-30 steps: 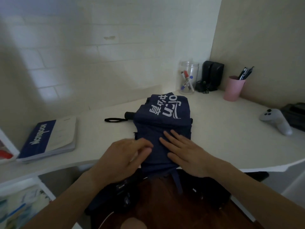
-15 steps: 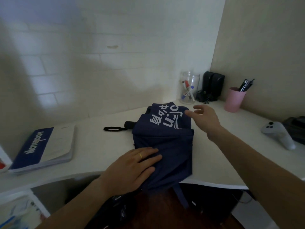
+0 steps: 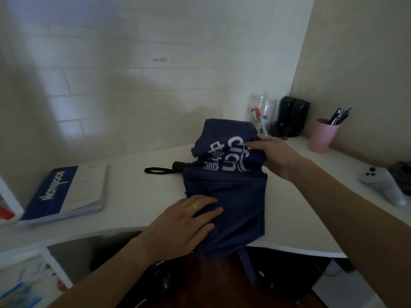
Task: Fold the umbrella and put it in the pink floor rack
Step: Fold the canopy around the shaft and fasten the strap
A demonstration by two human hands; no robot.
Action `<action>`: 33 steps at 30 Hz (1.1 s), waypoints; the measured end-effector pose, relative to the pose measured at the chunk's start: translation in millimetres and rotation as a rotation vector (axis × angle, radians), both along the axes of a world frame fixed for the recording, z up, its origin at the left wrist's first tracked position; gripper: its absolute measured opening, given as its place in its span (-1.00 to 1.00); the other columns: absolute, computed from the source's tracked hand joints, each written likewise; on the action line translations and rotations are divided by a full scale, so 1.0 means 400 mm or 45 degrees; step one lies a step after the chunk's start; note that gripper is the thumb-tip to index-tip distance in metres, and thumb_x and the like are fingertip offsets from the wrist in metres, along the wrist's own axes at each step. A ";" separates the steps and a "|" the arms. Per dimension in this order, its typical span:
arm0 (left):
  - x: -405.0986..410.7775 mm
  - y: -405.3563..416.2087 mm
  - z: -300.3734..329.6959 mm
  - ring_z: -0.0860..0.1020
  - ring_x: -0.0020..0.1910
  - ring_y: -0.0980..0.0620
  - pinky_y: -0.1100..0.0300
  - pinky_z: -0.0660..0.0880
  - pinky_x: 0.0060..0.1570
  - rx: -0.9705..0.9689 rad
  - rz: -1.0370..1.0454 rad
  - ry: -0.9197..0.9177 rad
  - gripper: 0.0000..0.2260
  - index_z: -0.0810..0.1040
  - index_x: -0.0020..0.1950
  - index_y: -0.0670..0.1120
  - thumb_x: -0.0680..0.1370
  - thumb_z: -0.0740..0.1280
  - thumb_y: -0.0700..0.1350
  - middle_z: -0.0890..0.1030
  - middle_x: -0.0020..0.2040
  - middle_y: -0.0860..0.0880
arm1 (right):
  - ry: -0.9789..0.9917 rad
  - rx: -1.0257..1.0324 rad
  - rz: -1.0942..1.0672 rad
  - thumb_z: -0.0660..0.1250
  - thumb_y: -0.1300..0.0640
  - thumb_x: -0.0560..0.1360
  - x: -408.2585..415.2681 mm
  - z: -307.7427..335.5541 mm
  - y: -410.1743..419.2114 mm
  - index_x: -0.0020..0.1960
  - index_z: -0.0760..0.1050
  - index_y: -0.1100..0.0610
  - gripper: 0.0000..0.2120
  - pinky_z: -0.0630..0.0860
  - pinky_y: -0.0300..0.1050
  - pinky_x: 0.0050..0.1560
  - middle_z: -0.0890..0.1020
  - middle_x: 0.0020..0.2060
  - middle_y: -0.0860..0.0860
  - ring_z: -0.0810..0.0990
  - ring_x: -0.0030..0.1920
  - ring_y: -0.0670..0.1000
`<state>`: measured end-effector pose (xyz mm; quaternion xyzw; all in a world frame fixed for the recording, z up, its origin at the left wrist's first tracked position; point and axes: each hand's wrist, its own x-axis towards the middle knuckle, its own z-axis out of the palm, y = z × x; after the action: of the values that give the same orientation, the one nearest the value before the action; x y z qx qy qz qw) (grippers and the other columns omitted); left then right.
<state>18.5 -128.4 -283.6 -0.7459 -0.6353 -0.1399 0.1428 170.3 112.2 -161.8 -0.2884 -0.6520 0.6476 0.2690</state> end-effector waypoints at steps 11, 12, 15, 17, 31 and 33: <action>0.027 -0.013 0.010 0.45 0.19 0.03 0.09 0.47 0.20 0.050 0.057 0.057 -0.60 0.40 0.52 0.02 0.73 0.04 0.09 0.47 0.30 -0.02 | -0.008 0.242 0.078 0.49 0.39 0.41 0.080 -0.035 -0.097 0.24 0.47 0.26 -0.56 0.62 0.14 0.17 0.74 0.03 0.15 0.71 0.07 0.19; 0.029 -0.014 0.012 0.46 0.19 0.03 0.10 0.47 0.20 0.065 0.057 0.059 -0.60 0.41 0.52 0.03 0.73 0.05 0.09 0.48 0.29 -0.01 | -0.021 0.324 0.058 0.49 0.41 0.41 0.085 -0.040 -0.100 0.26 0.41 0.23 -0.52 0.62 0.18 0.16 0.74 0.01 0.15 0.72 0.05 0.18; 0.039 -0.020 0.018 0.50 0.17 0.03 0.12 0.45 0.26 0.112 0.064 0.069 -0.61 0.43 0.50 0.04 0.72 0.10 0.10 0.53 0.26 0.01 | -0.005 0.655 0.075 0.47 0.39 0.44 0.109 -0.063 -0.114 0.49 0.11 -0.02 -0.18 0.65 -0.02 0.07 0.75 -0.06 0.11 0.74 -0.02 0.04; 0.049 -0.025 0.022 0.54 0.18 0.03 0.11 0.45 0.30 0.155 0.082 0.041 -0.60 0.42 0.50 0.03 0.69 0.16 0.11 0.58 0.26 0.03 | -0.017 0.886 0.115 0.46 0.33 0.46 0.126 -0.083 -0.130 0.57 -0.06 -0.20 -0.03 0.63 -0.12 0.07 0.74 -0.02 0.11 0.72 0.00 0.01; 0.077 -0.037 0.022 0.56 0.21 -0.08 -0.02 0.44 0.33 0.363 0.325 -0.005 -0.46 0.51 0.42 -0.09 0.54 0.36 0.19 0.60 0.23 -0.06 | -0.086 1.010 -0.035 0.49 0.24 0.43 0.137 -0.120 -0.135 0.13 0.59 -0.04 -0.68 0.51 -0.34 0.05 0.68 0.05 -0.13 0.65 0.04 -0.20; 0.077 -0.037 0.022 0.56 0.17 -0.04 0.03 0.48 0.25 0.334 0.302 -0.072 -0.54 0.55 0.35 -0.05 0.53 0.36 0.16 0.59 0.22 -0.04 | -0.210 1.055 -0.017 0.56 0.14 0.38 0.145 -0.135 -0.140 0.21 0.50 -0.08 -0.54 0.48 -0.38 0.03 0.63 0.09 -0.12 0.61 0.05 -0.15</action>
<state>49.4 -143.0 -274.9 -0.6365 -0.6989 -0.2248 0.2365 228.2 56.1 -215.8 -0.2109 -0.8747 0.3037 0.3134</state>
